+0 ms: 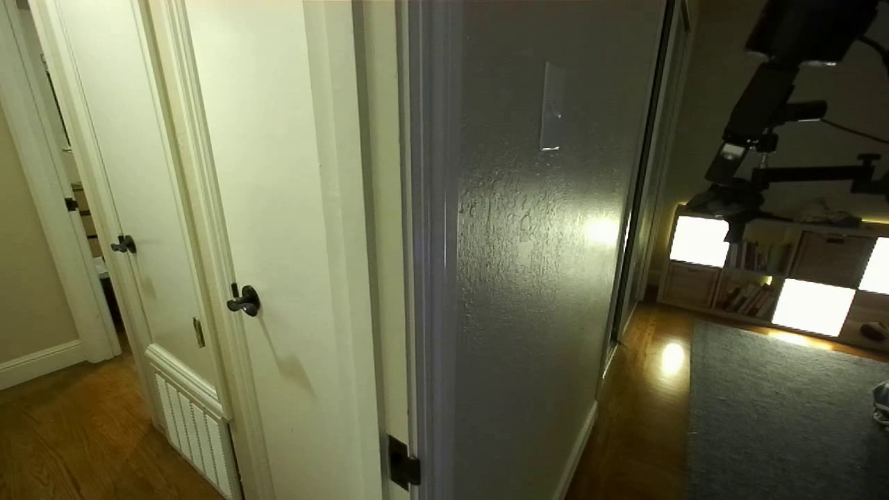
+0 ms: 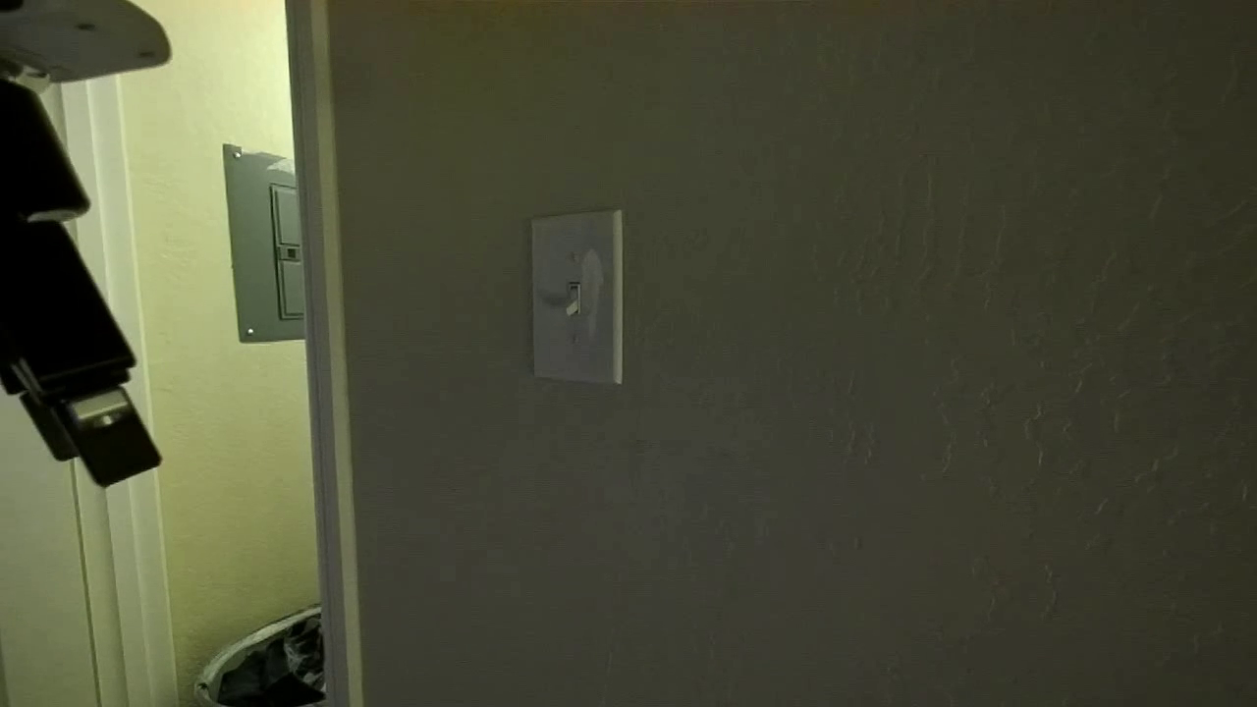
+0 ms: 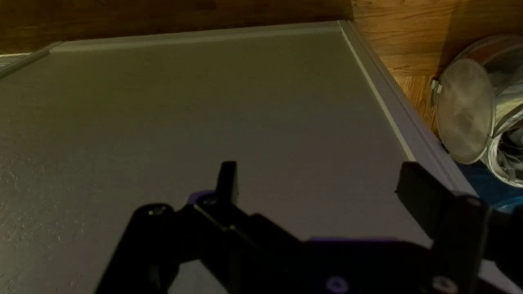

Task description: Turn on the light switch, turn off the light switch then turn on the light switch

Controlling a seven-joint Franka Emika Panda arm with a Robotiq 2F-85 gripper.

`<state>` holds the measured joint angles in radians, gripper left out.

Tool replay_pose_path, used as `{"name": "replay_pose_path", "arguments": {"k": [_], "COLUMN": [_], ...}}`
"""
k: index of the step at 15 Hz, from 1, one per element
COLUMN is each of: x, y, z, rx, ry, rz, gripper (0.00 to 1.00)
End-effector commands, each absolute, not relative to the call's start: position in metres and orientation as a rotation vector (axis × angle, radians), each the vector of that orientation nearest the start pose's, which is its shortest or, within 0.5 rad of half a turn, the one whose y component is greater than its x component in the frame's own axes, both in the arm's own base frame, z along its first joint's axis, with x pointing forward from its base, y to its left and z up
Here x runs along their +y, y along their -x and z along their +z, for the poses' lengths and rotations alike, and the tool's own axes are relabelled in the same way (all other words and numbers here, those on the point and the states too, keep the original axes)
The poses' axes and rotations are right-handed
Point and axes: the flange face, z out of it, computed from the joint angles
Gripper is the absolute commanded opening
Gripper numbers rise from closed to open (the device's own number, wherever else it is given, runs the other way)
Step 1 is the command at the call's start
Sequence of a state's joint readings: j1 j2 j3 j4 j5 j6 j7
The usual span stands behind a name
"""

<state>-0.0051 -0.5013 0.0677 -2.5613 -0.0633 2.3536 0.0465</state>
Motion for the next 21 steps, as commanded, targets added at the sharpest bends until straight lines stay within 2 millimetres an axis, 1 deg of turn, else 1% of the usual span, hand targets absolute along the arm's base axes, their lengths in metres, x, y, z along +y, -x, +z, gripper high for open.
{"name": "replay_pose_path", "arguments": {"k": [1, 4, 7, 12, 16, 17, 18, 19, 20, 21], "x": [0.008, -0.01, -0.027, -0.051, -0.059, -0.06, -0.063, -0.064, -0.066, -0.067], "y": [-0.44, -0.46, -0.479, -0.51, -0.532, -0.536, -0.54, -0.543, -0.546, -0.549], "z": [0.469, 0.47, 0.465, 0.462, 0.469, 0.472, 0.476, 0.478, 0.481, 0.483], "rx": [-0.016, 0.006, 0.02, 0.007, -0.032, -0.034, -0.039, -0.048, -0.05, -0.052], "ry": [3.141, 3.093, 3.053, 3.032, 3.032, 3.031, 3.031, 3.032, 3.03, 3.026], "rz": [-0.663, -0.84, -0.964, -1.092, -1.151, -1.164, -1.179, -1.191, -1.204, -1.219], "gripper": [1.0, 1.0, 1.0, 1.0, 1.0, 0.98, 0.89, 0.86, 0.69, 0.64]}}
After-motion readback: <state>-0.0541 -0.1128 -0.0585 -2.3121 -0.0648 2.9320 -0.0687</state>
